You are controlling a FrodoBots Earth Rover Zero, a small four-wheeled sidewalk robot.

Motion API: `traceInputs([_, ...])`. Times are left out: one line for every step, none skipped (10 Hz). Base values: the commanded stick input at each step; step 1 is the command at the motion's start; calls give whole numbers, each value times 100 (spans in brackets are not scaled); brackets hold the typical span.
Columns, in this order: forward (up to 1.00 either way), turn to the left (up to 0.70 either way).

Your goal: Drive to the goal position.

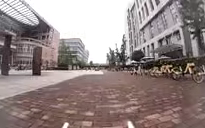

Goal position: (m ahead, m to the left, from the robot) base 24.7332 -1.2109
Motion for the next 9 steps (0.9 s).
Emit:
traceInputs([45, 0])
traceInputs([45, 0])
traceInputs([45, 0])
traceInputs([45, 0])
traceInputs([45, 0])
traceInputs([45, 0])
traceInputs([45, 0])
traceInputs([45, 0])
traceInputs([45, 0])
